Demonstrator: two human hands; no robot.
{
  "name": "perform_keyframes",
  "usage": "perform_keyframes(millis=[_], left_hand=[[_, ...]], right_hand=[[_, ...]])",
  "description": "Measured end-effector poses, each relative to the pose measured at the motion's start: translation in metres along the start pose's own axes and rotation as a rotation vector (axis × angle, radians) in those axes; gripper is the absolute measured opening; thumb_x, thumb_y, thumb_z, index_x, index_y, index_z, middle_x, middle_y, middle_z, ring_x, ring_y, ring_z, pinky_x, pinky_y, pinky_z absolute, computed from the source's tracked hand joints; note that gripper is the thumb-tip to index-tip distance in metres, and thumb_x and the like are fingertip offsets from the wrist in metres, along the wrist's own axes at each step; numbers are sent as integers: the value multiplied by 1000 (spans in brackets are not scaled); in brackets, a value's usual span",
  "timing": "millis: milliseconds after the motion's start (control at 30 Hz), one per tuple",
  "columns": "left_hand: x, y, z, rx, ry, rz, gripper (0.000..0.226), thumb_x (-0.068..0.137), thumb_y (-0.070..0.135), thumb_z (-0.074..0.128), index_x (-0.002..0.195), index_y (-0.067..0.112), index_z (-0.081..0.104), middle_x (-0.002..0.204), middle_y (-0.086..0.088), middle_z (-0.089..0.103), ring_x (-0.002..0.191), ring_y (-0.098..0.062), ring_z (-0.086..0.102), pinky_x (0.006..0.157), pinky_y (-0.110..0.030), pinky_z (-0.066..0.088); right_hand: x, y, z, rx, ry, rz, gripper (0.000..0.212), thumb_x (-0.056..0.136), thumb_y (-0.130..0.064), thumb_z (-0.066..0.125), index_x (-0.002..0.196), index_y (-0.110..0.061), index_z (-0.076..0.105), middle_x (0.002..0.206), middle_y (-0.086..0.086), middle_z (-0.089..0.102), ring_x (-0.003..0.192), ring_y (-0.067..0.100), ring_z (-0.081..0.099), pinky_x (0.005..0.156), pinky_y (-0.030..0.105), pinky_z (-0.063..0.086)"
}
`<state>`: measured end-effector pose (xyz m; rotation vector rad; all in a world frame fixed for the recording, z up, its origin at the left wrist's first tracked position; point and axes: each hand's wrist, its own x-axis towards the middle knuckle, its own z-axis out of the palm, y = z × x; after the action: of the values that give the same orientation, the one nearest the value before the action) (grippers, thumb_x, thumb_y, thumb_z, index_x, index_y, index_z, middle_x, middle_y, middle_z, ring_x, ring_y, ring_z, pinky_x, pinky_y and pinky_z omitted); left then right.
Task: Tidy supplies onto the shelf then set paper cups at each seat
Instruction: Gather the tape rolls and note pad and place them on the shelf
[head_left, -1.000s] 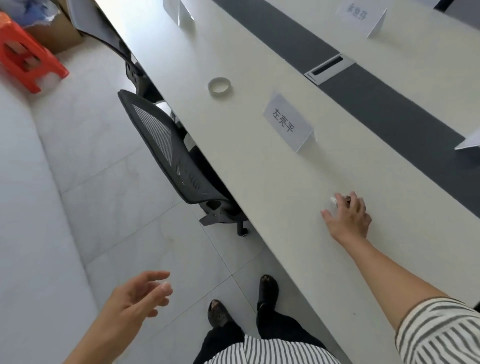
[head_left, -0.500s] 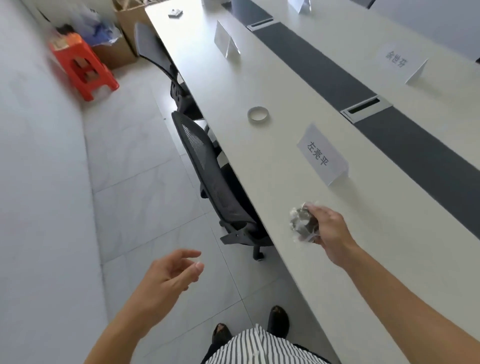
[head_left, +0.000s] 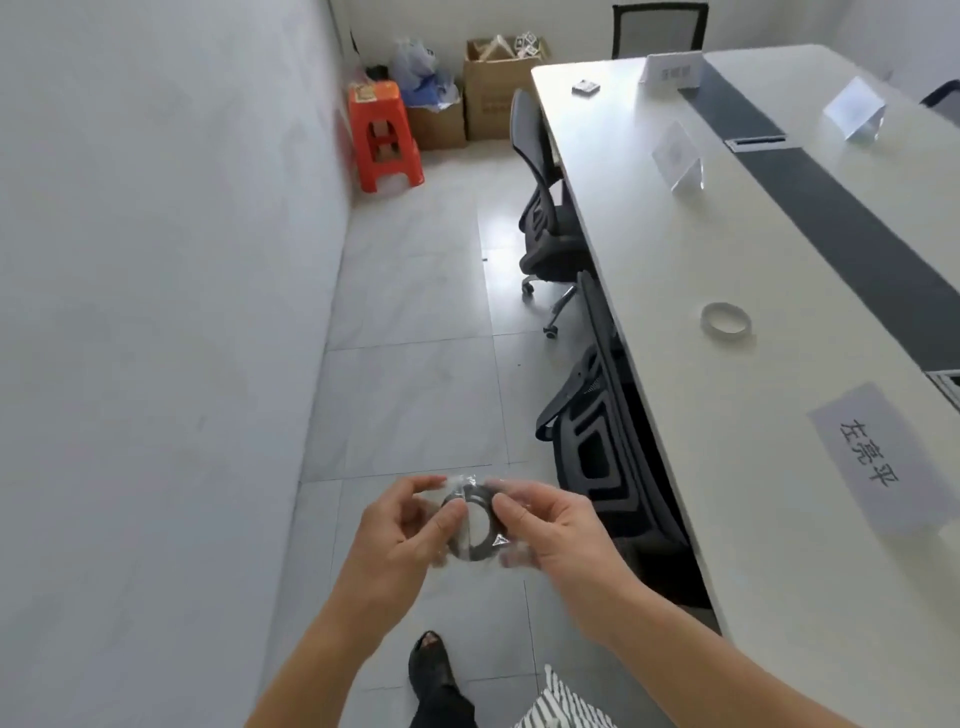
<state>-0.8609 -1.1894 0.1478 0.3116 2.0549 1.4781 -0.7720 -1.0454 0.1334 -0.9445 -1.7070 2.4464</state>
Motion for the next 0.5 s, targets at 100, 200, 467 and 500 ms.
perform_keyframes(millis=[100, 200, 467, 500], left_hand=[[24, 0, -49, -88, 62, -1, 17, 86, 13, 67, 102, 17, 62, 81, -13, 71, 68, -17, 68, 59, -21, 55], [53, 1, -93, -107, 117, 11, 20, 88, 11, 64, 106, 21, 60, 89, -13, 70, 73, -14, 69, 62, -19, 54], [141, 12, -145, -73, 169, -29, 21, 92, 6, 51, 90, 21, 65, 79, -8, 64, 72, -18, 59, 63, -28, 50], [156, 15, -146, -72, 191, -37, 21, 93, 6, 48, 89, 18, 65, 79, -7, 63, 71, -17, 57, 61, -27, 48]], right_hand=[[35, -5, 51, 11, -22, 24, 17, 87, -10, 67, 104, -7, 71, 95, 19, 73, 79, 24, 70, 71, 37, 58], [70, -13, 96, -22, -22, 15, 22, 83, -9, 72, 104, -7, 67, 97, 24, 72, 79, 25, 70, 74, 36, 56], [147, -45, 117, -259, 3, 41, 16, 88, -21, 67, 103, -16, 68, 91, 6, 77, 81, 12, 73, 74, 24, 52], [159, -49, 110, -279, 23, 35, 15, 89, -21, 65, 103, -17, 68, 91, 4, 77, 81, 11, 73, 73, 23, 52]])
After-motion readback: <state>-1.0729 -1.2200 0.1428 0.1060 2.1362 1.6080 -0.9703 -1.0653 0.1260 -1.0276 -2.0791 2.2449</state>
